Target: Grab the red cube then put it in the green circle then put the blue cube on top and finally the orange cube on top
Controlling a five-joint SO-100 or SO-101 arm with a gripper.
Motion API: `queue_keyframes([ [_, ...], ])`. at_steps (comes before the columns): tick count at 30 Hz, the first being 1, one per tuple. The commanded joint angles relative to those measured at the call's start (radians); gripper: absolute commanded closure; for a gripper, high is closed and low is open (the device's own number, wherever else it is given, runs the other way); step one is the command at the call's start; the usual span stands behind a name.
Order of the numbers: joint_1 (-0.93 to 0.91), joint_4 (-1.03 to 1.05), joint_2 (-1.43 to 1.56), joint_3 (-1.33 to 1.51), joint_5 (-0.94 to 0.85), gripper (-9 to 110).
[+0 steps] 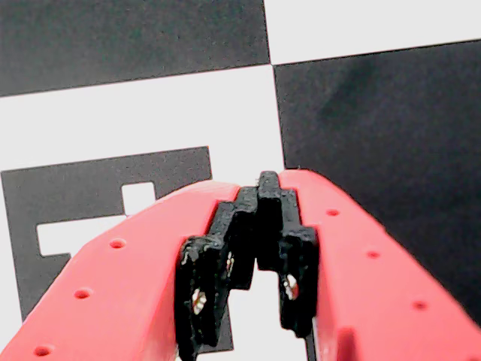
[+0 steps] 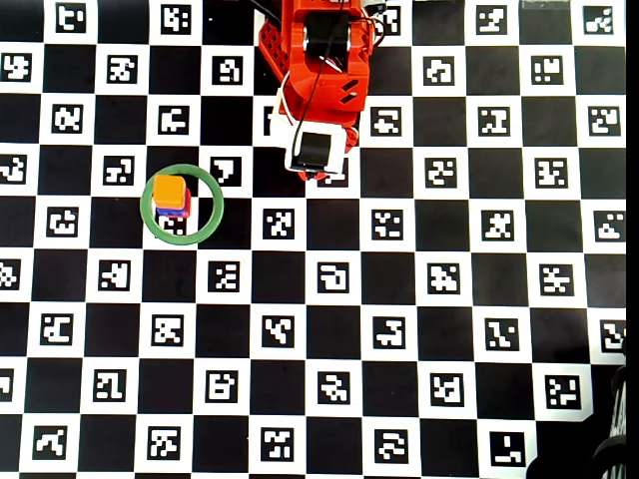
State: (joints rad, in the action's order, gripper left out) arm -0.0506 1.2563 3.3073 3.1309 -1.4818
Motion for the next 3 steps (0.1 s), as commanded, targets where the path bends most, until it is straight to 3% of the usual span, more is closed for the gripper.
queue_keyframes([
  [1,-0.006,0.098,0.051,0.049,-0.006,107],
  [3,-0.006,0.098,0.051,0.049,-0.006,107],
])
